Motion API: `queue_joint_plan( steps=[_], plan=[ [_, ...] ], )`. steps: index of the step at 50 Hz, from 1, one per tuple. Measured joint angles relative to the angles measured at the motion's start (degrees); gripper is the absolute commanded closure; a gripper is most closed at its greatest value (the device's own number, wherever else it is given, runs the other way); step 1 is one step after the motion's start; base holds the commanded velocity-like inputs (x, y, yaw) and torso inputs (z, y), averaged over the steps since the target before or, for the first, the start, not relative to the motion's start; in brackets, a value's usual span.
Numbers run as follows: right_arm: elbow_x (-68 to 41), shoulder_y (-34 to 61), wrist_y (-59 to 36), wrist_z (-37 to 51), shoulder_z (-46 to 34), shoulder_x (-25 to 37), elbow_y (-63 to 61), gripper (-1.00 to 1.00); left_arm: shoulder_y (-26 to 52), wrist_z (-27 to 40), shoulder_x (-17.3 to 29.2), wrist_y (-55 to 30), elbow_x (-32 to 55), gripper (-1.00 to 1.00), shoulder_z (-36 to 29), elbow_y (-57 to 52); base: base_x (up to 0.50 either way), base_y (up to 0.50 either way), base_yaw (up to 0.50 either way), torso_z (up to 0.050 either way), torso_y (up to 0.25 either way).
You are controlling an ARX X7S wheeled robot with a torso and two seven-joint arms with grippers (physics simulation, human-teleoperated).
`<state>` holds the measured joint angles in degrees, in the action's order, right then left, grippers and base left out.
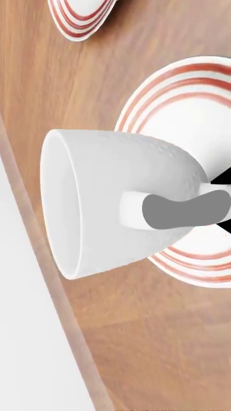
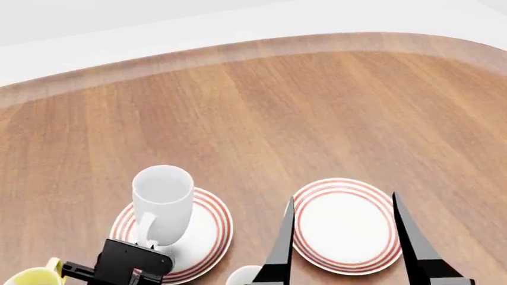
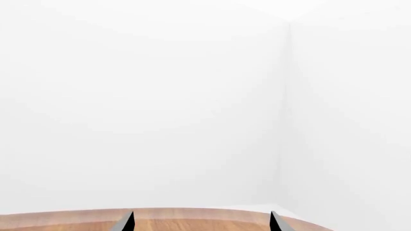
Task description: Put the white mug on the left plate.
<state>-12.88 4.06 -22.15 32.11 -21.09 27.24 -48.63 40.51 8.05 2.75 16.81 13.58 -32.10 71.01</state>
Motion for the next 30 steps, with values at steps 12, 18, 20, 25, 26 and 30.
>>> queue_joint_plan(
  steps=[12,18,20,25,26,30],
  plan=[
    [-0.02,0.08,0.28,0.02,-0.23,0.07,0.42,-1.00,1.11,-0.15,-0.85,1.56,-0.05,1.00,-0.12,3.83,0.00,0.00,0.00,0.001,0.001],
    [-0.03,0.10,0.38,0.05,-0.36,0.09,0.59,-1.00,1.15,-0.36,-1.05,1.81,-0.24,1.00,0.24,3.99,0.00,0.00,0.00,0.000,0.000],
    [-0.04,0.13,0.39,0.06,-0.39,0.10,0.63,-1.00,1.12,-0.44,-1.11,1.84,-0.34,1.00,0.36,3.99,0.00,0.00,0.00,0.000,0.000],
    [-0.07,0.18,0.40,0.10,-0.46,0.12,0.71,-1.00,1.08,-0.62,-1.22,1.85,-0.65,1.00,0.71,3.99,0.00,0.00,0.00,0.000,0.000],
    [-0.08,0.20,0.39,0.11,-0.48,0.13,0.71,-1.00,1.08,-0.65,-1.24,1.84,-0.73,1.00,0.78,3.99,0.00,0.00,0.00,0.000,0.000],
    [-0.12,0.25,0.36,0.16,-0.51,0.16,0.71,-1.00,1.08,-0.75,-1.30,1.76,-0.97,1.00,1.02,3.99,0.00,0.00,0.00,0.000,0.000]
  ],
)
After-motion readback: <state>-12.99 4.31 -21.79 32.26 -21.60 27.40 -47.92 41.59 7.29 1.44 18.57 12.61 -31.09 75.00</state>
